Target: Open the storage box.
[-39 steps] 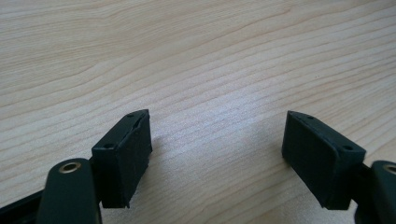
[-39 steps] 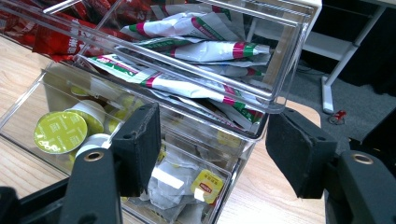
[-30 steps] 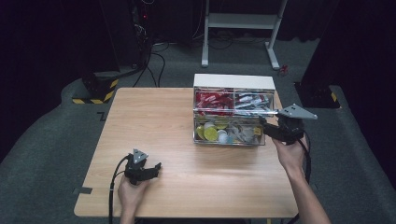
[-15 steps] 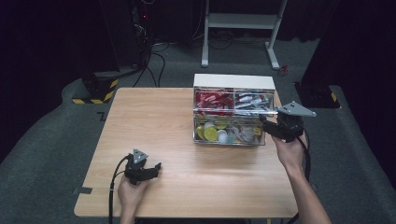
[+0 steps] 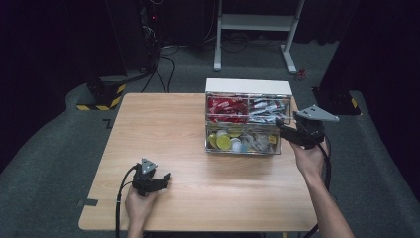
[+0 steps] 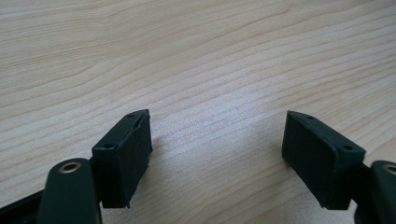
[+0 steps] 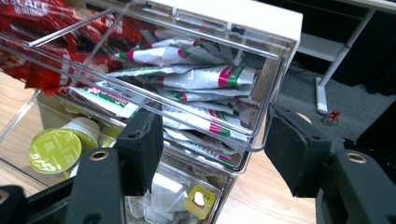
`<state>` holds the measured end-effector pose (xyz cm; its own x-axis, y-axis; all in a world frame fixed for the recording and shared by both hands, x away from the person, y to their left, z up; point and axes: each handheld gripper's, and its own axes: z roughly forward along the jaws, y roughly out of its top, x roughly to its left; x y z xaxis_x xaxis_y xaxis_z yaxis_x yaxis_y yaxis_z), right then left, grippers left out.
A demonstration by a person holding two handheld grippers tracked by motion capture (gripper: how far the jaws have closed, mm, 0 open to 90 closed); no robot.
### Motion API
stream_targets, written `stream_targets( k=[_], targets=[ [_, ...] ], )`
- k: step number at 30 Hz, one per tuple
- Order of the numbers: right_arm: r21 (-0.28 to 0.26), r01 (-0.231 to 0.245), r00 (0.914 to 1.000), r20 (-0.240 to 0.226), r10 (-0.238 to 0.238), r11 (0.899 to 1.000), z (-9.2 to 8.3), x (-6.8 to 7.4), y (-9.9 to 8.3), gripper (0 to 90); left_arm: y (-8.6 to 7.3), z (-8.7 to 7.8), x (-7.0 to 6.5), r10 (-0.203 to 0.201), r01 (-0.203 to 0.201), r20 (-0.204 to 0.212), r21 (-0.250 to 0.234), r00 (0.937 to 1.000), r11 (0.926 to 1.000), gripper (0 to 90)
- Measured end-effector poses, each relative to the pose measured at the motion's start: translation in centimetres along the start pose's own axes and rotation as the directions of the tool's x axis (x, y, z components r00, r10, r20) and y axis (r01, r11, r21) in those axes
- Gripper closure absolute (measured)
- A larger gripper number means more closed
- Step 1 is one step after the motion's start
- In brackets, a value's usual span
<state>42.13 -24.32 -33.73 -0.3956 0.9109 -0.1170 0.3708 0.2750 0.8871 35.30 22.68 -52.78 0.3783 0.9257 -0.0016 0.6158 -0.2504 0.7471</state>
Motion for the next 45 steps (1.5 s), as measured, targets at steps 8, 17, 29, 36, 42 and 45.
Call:
stream_targets(
  k=[8, 17, 29, 36, 42, 45],
  targets=[
    [-0.007, -0.004, 1.0000, -0.006, 0.004, 1.000, -0.2, -0.2, 0.4, 38.2, 0.0, 0.0, 0.0, 0.001, -0.001, 0.000, 0.001, 1.0000, 1.0000, 24.7],
    [-0.008, -0.012, 0.9999, -0.005, 0.012, 1.000, -0.3, -0.5, 1.0, 40.0, 0.0, 0.0, 0.0, 0.006, -0.006, 0.003, 0.000, 1.0000, 1.0000, 24.6],
    [-0.018, -0.029, 0.9995, -0.015, 0.029, 0.999, 0.0, -0.9, 1.4, 41.7, 0.0, 0.0, -0.1, 0.005, -0.005, 0.004, 0.002, 1.0000, 1.0000, 24.6],
    [-0.036, -0.031, 0.9995, -0.012, 0.031, 0.999, -0.1, -1.0, 1.9, 41.7, 0.0, 0.0, -0.1, 0.003, -0.003, 0.005, 0.001, 1.0000, 1.0000, 24.6],
    [-0.033, -0.041, 0.9990, -0.018, 0.040, 0.999, 0.1, -1.3, 2.2, 41.7, 0.0, -0.1, -0.1, 0.003, -0.003, 0.006, 0.003, 1.0000, 1.0000, 24.7],
    [-0.034, -0.047, 0.9987, -0.022, 0.046, 0.998, 0.2, -1.4, 2.3, 41.7, 0.0, -0.1, -0.1, 0.006, -0.006, 0.006, 0.003, 1.0000, 1.0000, 24.6]
  ],
)
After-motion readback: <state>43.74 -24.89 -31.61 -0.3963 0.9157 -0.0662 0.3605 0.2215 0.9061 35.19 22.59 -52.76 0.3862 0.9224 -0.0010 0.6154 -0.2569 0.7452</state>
